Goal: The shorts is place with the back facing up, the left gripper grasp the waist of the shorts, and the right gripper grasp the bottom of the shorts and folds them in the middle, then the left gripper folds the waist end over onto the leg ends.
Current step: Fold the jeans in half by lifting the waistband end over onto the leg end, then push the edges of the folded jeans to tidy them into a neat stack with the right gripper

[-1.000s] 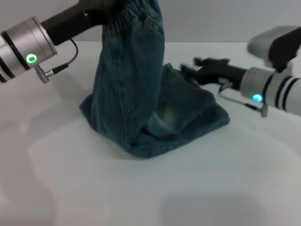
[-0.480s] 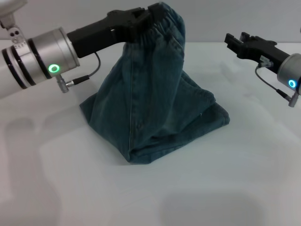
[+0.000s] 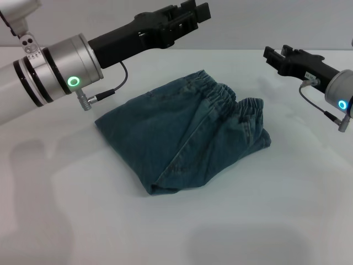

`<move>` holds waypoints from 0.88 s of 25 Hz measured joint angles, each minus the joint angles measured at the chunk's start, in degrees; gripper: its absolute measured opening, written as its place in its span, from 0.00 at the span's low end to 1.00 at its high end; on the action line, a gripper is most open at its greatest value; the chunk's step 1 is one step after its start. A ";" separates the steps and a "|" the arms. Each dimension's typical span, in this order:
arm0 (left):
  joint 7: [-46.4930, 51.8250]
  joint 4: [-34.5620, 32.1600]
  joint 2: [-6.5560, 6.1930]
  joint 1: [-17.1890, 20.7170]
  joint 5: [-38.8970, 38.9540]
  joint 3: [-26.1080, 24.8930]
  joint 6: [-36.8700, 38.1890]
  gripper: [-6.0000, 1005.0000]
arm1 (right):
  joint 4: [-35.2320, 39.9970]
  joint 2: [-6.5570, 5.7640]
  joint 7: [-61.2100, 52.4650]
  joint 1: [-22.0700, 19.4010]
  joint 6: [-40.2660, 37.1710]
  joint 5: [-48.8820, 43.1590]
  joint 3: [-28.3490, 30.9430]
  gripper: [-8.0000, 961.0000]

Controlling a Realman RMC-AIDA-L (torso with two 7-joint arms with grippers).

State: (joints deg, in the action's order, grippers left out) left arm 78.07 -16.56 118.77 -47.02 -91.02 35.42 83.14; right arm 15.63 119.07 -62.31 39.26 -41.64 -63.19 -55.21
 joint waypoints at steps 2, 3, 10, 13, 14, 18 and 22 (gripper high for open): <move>-0.01 0.09 0.01 0.36 0.58 0.00 0.29 0.37 | -0.05 0.02 0.01 -0.34 -0.08 0.00 0.05 0.51; -0.01 0.09 0.01 0.65 0.83 -0.01 0.55 0.41 | -0.05 0.02 0.01 -0.34 -0.08 0.00 0.05 0.51; -4.15 0.13 -0.22 4.61 6.10 -0.29 3.58 0.69 | 2.24 -0.21 0.14 -1.80 -4.37 -0.30 -0.38 0.51; -7.90 0.13 -0.34 7.74 10.06 -0.36 4.87 0.77 | 5.61 -0.44 0.14 -3.04 -12.77 -2.29 -2.10 0.51; -7.90 0.13 -0.34 7.74 10.06 -0.36 4.87 0.79 | 6.45 -0.52 0.11 -3.13 -15.34 -3.20 -2.71 0.51; -13.17 0.18 -0.38 14.24 17.62 -0.45 5.23 0.82 | 9.27 -0.62 -1.50 -3.06 -22.61 -7.44 -4.32 0.51; -15.89 0.60 -0.39 17.46 21.25 -0.48 5.26 0.82 | 12.90 -0.62 -5.24 -1.96 -30.67 -14.34 -6.76 0.51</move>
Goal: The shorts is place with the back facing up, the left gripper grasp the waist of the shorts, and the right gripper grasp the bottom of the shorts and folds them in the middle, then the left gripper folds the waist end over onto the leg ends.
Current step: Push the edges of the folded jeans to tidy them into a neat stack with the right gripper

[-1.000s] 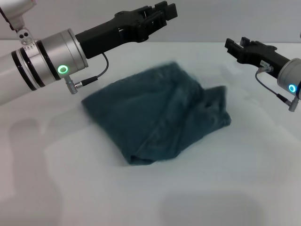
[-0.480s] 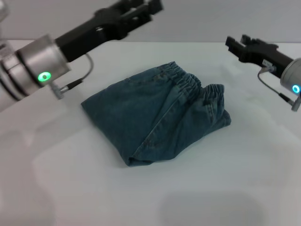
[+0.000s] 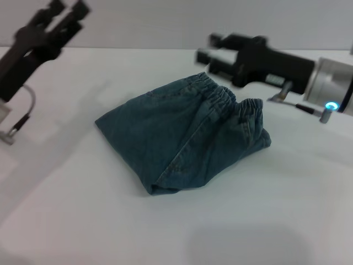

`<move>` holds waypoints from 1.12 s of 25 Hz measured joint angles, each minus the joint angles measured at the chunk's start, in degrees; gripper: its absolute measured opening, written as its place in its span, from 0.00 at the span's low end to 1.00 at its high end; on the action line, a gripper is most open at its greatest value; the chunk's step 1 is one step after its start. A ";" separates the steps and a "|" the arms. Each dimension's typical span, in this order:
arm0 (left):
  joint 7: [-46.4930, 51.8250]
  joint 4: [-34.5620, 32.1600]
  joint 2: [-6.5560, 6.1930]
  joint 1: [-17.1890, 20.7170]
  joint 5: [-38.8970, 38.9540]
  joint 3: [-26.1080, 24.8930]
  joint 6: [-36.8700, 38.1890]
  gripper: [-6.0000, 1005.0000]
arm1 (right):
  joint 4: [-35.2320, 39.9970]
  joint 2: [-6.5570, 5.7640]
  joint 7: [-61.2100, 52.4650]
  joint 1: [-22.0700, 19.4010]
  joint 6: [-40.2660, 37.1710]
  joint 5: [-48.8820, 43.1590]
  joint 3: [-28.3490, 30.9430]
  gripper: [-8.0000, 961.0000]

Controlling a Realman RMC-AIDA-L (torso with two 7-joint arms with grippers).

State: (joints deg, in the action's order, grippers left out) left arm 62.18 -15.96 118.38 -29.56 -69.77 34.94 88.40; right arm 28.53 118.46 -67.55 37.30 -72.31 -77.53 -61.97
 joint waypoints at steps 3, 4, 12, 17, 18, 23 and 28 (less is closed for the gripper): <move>-2.01 0.29 -0.14 2.51 3.77 -0.05 0.06 0.82 | 3.29 -0.02 -5.35 1.17 -3.97 -6.59 -2.14 0.51; -2.57 0.31 -0.14 3.33 4.92 -0.07 0.09 0.82 | 4.64 -0.05 -7.75 1.76 -5.06 -9.51 -2.83 0.51; -4.86 0.33 -0.23 6.53 8.68 -0.31 -0.26 0.82 | 9.56 0.05 -18.32 6.54 -13.97 -26.04 -6.56 0.51; -6.07 1.62 -0.23 6.60 8.92 -0.32 -0.81 0.82 | 9.79 0.06 -20.30 9.15 -17.82 -29.56 -10.63 0.51; -6.30 1.78 -0.22 6.55 8.94 -0.32 -0.94 0.82 | 9.83 0.13 -20.84 9.69 -18.31 -30.27 -11.52 0.51; -6.42 1.81 -0.21 6.49 8.96 -0.32 -1.28 0.82 | 10.06 0.26 -23.47 11.52 -18.64 -32.12 -16.72 0.51; -6.45 1.97 -0.18 6.56 9.55 -0.48 -1.49 0.82 | 10.11 0.46 -25.44 12.56 -17.56 -33.16 -20.65 0.51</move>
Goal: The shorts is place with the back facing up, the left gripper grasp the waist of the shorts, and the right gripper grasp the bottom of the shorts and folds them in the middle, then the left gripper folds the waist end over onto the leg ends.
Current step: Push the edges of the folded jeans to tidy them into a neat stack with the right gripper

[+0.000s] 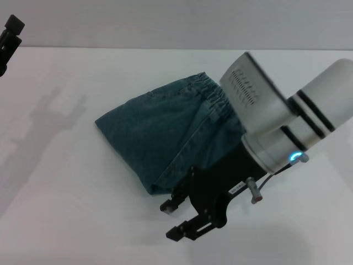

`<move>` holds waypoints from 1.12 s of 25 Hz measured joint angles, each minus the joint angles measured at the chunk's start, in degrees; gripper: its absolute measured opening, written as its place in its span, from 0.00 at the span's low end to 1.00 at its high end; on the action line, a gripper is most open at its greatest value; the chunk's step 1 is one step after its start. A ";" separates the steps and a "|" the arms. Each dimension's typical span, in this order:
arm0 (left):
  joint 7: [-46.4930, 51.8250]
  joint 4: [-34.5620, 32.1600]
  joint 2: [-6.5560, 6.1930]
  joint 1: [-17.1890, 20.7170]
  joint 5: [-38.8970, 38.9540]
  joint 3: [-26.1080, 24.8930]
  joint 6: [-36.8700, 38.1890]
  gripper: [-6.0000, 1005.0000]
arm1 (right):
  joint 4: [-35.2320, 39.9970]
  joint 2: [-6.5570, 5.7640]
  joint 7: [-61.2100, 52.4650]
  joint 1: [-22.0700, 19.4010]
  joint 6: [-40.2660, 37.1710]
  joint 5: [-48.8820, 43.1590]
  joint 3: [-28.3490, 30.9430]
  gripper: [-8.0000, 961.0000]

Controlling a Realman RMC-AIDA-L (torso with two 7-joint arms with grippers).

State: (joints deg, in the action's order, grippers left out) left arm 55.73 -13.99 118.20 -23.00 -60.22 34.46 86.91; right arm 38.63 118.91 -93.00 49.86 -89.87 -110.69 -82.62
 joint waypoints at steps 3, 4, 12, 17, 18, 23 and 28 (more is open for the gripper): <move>-0.01 0.28 0.00 0.01 0.13 -0.01 -0.03 0.82 | 0.02 0.11 -0.97 0.31 2.12 -0.04 -3.12 0.51; -0.01 0.52 0.00 0.02 0.20 -0.02 -0.10 0.82 | 0.03 0.12 -1.17 0.37 3.14 -0.04 -4.18 0.51; -0.01 0.55 0.00 -0.17 0.23 -0.01 -0.65 0.82 | 0.01 0.52 -1.36 0.99 9.15 0.53 -9.53 0.51; 0.00 0.55 0.00 -0.26 0.23 -0.01 -0.70 0.82 | -0.03 0.57 -1.38 1.45 13.24 1.15 -12.15 0.51; 0.01 0.55 0.00 -0.28 0.23 -0.01 -0.70 0.82 | -0.04 0.58 -1.38 1.52 13.88 1.40 -12.75 0.51; 0.08 0.55 0.00 -0.29 0.21 -0.01 -0.74 0.82 | 0.14 0.66 -1.38 1.88 18.34 2.75 -16.59 0.51; 0.19 0.55 -0.04 -0.19 0.19 -0.01 -0.79 0.82 | 0.30 0.69 -1.06 2.08 22.18 5.04 -19.65 0.51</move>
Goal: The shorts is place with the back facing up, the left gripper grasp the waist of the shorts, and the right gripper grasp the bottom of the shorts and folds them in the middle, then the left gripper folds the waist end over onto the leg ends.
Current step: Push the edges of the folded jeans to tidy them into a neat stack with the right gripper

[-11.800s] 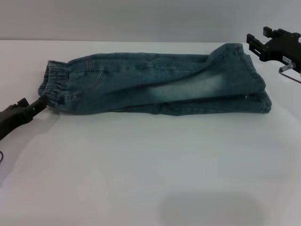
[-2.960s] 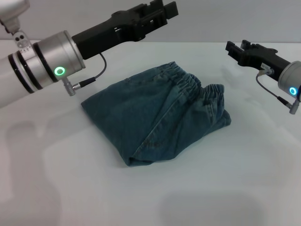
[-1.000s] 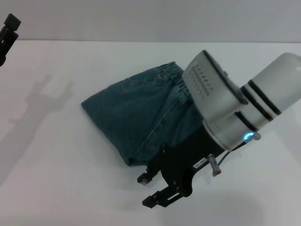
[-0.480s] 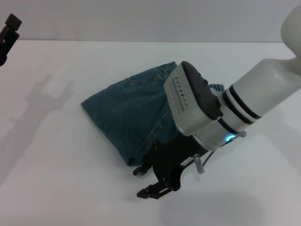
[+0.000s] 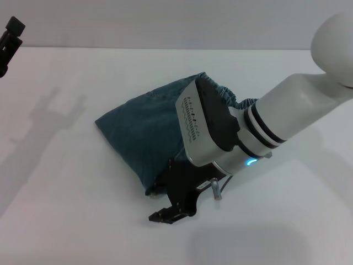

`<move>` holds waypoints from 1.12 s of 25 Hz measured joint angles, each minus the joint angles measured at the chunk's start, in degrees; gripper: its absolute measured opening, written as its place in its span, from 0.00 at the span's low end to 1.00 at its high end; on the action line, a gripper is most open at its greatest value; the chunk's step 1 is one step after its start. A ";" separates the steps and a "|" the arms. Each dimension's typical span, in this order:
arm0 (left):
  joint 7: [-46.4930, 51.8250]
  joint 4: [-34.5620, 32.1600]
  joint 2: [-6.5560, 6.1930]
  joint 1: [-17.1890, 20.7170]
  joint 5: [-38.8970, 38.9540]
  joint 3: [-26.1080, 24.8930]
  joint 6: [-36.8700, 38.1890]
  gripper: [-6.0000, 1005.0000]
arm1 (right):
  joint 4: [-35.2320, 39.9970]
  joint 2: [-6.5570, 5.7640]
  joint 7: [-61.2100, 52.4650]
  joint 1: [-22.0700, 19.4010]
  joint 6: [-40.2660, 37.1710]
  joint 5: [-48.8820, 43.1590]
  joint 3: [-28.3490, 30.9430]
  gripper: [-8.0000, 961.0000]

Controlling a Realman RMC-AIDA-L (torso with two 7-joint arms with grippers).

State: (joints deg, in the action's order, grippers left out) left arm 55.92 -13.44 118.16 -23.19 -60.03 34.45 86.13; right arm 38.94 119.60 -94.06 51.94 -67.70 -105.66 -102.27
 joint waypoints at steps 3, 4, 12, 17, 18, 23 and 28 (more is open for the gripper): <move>0.07 0.00 -0.03 0.06 0.00 0.00 0.00 0.82 | 0.07 0.01 0.04 0.07 1.90 0.02 -0.93 0.51; 0.07 0.00 -0.04 0.09 0.00 0.00 0.00 0.82 | 0.09 0.02 0.06 0.10 2.78 0.02 -1.34 0.51; 0.09 0.00 -0.05 0.03 0.00 0.00 -0.07 0.82 | 0.35 0.02 0.07 0.21 9.34 0.11 -3.23 0.51; 0.07 0.00 -0.05 -0.04 0.00 0.00 -0.22 0.82 | 1.01 0.09 0.11 0.06 12.85 0.12 -3.86 0.50; 0.07 0.00 -0.05 -0.04 0.00 0.00 -0.29 0.82 | 1.05 0.10 0.11 0.04 14.02 0.13 -4.20 0.50; 0.15 0.00 -0.05 -0.02 0.00 0.00 -0.33 0.82 | 1.15 0.11 0.20 -0.24 21.66 0.74 -6.86 0.49; 0.19 0.00 -0.04 0.27 0.00 0.00 -0.35 0.82 | 1.16 0.17 0.28 -0.74 28.34 1.87 -8.94 0.48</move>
State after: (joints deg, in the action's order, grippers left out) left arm 56.11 -13.44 118.11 -22.91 -60.03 34.45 85.78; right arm 40.09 119.77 -93.78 51.20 -39.36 -103.78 -111.22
